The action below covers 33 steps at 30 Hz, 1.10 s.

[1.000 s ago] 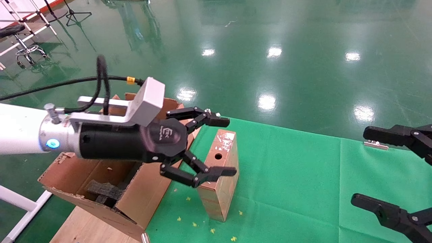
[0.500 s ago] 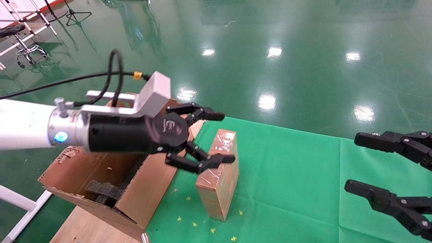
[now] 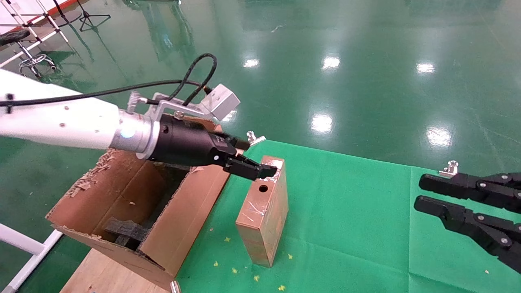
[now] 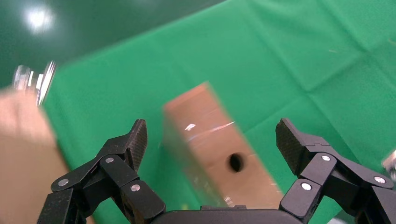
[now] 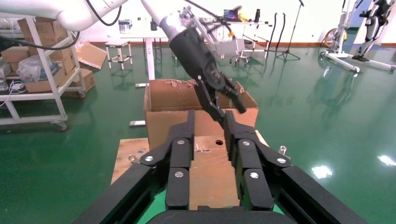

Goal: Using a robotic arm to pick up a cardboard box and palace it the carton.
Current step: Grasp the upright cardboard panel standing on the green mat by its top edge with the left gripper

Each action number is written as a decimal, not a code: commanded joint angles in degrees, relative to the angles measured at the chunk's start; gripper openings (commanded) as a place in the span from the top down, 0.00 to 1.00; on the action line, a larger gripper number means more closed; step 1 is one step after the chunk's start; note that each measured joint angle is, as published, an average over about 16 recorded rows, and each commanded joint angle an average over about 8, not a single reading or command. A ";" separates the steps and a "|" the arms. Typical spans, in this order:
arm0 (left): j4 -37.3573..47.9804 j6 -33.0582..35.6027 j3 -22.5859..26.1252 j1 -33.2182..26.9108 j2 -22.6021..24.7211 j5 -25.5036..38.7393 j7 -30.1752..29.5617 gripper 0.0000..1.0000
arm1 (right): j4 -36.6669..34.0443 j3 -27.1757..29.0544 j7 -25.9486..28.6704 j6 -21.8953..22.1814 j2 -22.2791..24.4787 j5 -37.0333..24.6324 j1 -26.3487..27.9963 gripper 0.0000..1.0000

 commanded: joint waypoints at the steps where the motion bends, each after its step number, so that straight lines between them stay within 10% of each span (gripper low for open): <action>1: 0.03 1.10 1.64 -1.63 0.96 3.48 -7.35 0.00 | 0.00 0.00 0.00 0.00 0.00 0.00 0.00 1.00; 15: 0.81 10.52 10.16 -10.54 13.06 16.53 -31.77 0.00 | 0.00 0.00 0.00 0.00 0.00 0.00 0.00 1.00; 33: 2.47 11.17 20.80 -11.96 19.23 19.52 -40.90 0.00 | 0.00 0.00 0.00 0.00 0.00 0.00 0.00 1.00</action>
